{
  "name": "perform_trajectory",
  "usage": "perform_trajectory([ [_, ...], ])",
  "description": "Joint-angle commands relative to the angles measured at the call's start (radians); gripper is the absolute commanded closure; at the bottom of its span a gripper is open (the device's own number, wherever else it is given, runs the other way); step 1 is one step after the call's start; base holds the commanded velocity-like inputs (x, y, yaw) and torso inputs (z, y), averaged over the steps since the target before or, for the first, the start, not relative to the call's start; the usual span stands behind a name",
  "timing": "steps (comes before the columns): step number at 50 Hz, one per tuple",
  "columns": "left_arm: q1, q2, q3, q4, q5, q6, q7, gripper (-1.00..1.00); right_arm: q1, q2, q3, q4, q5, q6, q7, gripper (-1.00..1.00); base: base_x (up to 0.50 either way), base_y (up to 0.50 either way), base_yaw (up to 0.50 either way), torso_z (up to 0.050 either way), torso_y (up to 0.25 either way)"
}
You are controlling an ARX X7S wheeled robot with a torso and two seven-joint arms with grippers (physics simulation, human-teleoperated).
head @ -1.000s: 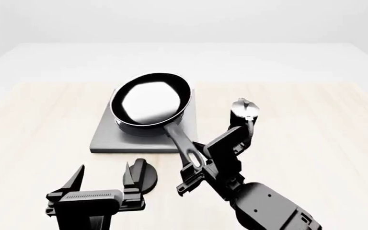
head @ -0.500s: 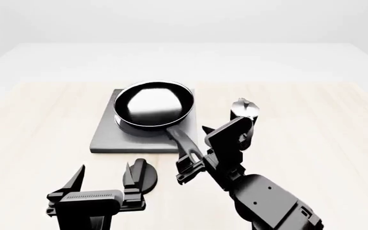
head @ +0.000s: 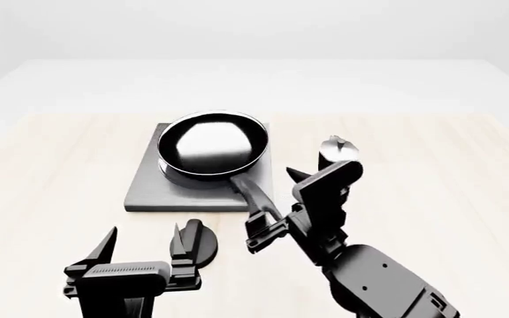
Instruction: Put the frying pan on the stove.
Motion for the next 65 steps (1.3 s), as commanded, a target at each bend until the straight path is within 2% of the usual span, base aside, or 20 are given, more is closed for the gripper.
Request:
perform_trajectory([
  [1, -0.002, -0.001, 0.003, 0.005, 0.001, -0.005, -0.005, -1.00, -0.038, 0.035, 0.029, -0.079, 0.017, -0.023, 0.032, -1.00, 0.00, 0.00, 0.00, 0.000, 0.000],
  [16, -0.002, -0.007, 0.008, -0.002, 0.020, 0.010, -0.006, -1.00, -0.157, 0.076, 0.104, -0.202, -0.029, -0.146, 0.172, -1.00, 0.00, 0.00, 0.00, 0.000, 0.000],
  [30, -0.050, -0.017, 0.016, 0.058, 0.018, -0.077, -0.023, -1.00, -0.221, 0.081, 0.152, -0.218, -0.068, -0.225, 0.247, -1.00, 0.00, 0.00, 0.00, 0.000, 0.000],
  [65, -0.036, -0.063, -0.006, 0.223, -0.051, -0.118, -0.027, -1.00, -0.319, 0.198, 0.208, -0.524, -0.048, -0.238, 0.350, -1.00, 0.00, 0.00, 0.00, 0.000, 0.000],
])
